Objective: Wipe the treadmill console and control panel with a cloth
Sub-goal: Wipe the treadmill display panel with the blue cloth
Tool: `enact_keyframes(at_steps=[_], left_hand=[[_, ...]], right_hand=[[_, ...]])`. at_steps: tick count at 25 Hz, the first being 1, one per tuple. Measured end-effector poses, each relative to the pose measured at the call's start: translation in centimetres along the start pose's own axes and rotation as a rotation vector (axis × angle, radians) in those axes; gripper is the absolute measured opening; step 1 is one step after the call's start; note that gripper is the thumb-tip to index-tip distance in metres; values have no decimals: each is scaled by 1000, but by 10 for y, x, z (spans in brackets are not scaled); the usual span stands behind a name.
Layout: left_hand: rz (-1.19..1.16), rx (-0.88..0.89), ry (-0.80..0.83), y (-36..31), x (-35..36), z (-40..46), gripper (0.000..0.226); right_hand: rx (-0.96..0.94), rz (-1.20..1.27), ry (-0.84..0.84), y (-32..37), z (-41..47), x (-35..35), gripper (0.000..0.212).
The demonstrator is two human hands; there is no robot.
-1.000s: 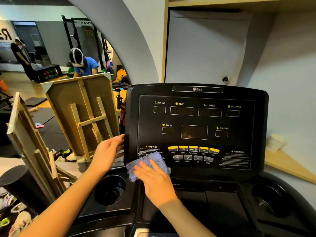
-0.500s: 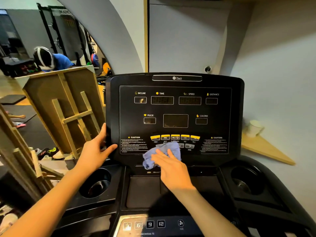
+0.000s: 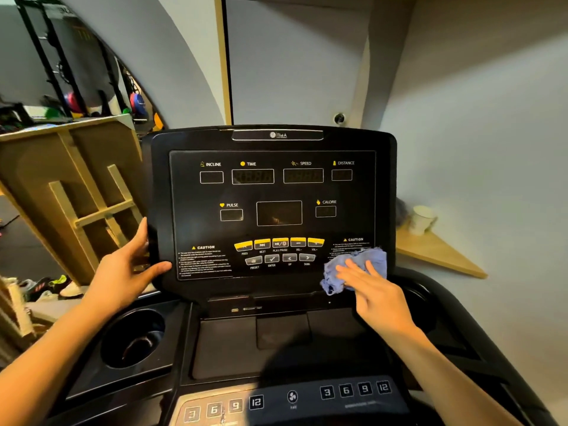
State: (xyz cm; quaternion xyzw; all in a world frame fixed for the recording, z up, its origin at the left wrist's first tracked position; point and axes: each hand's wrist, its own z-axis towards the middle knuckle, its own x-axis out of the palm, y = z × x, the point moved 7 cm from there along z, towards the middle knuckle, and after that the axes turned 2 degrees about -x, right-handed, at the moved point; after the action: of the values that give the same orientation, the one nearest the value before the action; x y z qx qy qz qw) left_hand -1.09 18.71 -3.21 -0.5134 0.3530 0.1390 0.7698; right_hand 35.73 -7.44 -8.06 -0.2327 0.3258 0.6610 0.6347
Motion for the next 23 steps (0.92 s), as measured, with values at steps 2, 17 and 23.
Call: enact_keyframes(at_steps=[2,17,23], left_hand=[[-7,-4,4,2,1,1,103],[-31,-46,5,13,4,6,109],[-25,-34,-2,5,1,2,107]], right_hand=[[37,-6,-21,-16,-6,-10,45],[94,45,-321,-49,78,-54,43],[218,114,-463,-64,164,-76,46]])
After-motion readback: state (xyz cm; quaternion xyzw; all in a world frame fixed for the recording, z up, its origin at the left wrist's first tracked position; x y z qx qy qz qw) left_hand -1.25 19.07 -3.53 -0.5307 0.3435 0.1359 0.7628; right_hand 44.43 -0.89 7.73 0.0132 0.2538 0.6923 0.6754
